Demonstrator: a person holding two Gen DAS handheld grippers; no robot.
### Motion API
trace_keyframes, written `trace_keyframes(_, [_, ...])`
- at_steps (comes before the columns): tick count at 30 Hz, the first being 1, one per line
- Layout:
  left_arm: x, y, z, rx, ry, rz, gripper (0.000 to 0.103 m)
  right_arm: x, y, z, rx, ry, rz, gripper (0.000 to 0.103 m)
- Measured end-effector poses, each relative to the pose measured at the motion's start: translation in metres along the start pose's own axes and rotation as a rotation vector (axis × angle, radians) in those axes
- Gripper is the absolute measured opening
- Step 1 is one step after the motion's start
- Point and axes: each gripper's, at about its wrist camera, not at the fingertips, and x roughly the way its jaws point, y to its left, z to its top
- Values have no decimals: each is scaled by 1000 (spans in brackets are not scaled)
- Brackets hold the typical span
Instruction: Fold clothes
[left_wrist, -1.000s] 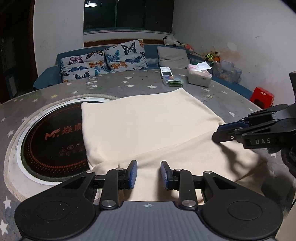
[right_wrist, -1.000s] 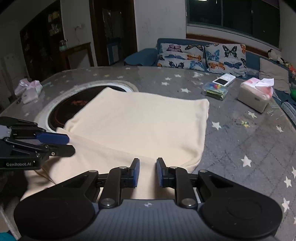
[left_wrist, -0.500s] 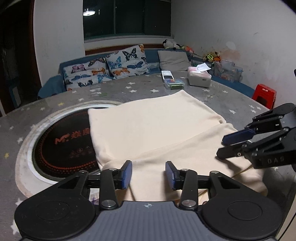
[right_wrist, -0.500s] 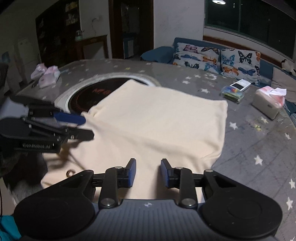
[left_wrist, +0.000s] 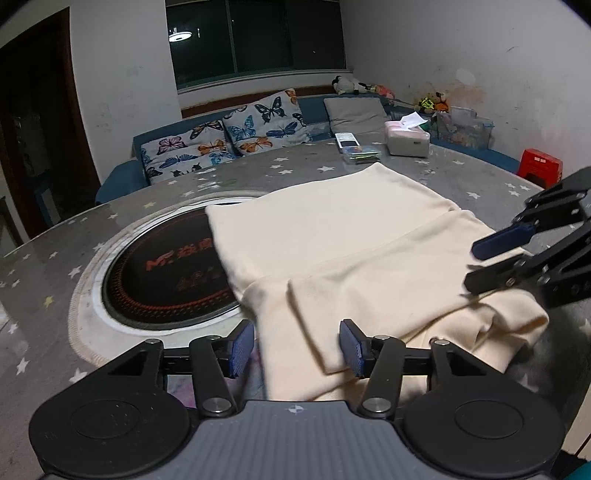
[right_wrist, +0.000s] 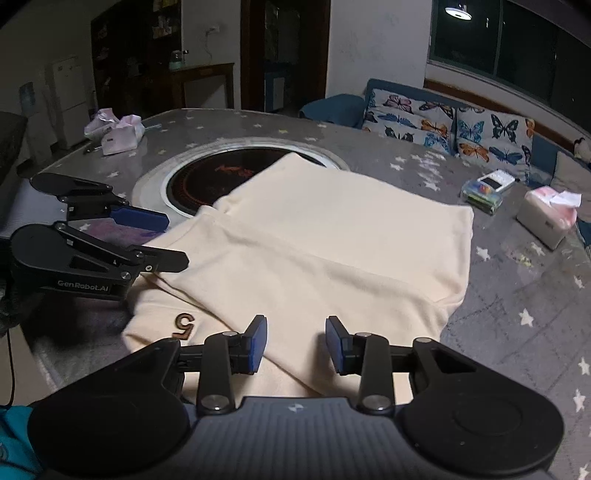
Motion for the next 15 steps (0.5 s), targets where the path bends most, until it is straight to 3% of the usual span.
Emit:
trace_keyframes(7, [-17, 1, -8, 19, -13, 12, 57, -10, -2, -9, 0, 8, -4, 37])
trace_keyframes(15, [-50, -13, -21, 150, -40, -58, 57, -22, -7, -19, 1, 18, -30, 45])
